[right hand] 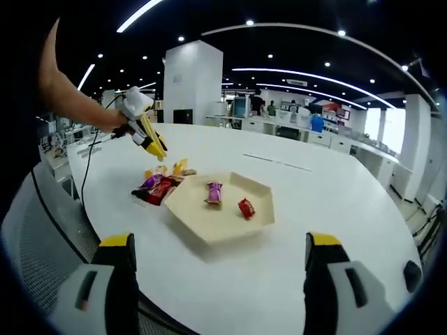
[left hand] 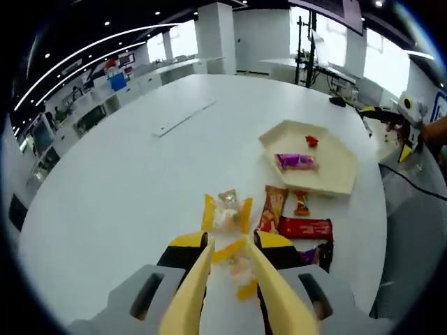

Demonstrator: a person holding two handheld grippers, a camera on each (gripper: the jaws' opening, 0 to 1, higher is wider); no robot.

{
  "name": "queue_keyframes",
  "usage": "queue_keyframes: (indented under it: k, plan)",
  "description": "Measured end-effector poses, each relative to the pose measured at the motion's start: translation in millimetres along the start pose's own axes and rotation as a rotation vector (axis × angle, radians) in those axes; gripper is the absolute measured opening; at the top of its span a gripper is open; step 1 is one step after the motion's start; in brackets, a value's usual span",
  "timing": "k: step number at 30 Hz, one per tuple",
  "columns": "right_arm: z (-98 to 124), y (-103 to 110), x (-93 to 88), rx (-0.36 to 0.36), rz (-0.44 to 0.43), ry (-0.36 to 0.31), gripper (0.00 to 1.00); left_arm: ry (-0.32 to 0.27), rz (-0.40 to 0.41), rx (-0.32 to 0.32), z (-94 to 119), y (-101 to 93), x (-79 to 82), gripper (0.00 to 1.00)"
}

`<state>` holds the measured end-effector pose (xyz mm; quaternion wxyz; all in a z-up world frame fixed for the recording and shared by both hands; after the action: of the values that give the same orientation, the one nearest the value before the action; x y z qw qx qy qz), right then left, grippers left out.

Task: Place the target food into the container with the food tongs after gripping and lifting it, then release it inside without dropping or visibly crushing the food.

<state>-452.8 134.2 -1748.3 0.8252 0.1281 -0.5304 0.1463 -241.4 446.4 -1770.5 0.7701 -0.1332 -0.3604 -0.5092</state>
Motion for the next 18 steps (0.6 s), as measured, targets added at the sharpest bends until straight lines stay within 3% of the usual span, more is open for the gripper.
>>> queue_keyframes:
  k: [8, 12, 18]
  plan:
    - [-0.2, -1.9, -2.0, -0.008, 0.004, 0.012, 0.99, 0.018, 0.124, 0.039, 1.6, -1.6, -25.1, 0.23]
    - [-0.2, -2.1, -1.4, -0.011, 0.002, 0.011, 0.99, 0.019, 0.152, 0.040, 1.2, -5.8, -27.8, 0.23]
    - [-0.7, -0.9, -2.6, -0.002, 0.017, 0.023, 0.99, 0.007, 0.257, 0.028, -4.8, -8.7, -29.0, 0.23]
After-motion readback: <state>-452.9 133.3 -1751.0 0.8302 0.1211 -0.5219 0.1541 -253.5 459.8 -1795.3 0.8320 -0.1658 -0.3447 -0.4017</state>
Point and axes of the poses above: the point that each gripper's makers call its tool centre point, and the gripper's own axes: z roughly backward along the fingers, y roughly to its left, x roughly out of its top, the point moved 3 cm from there along z, roughly backward along the fingers, and after that the axes turned 9 degrees about -z, right-handed, at the moved point
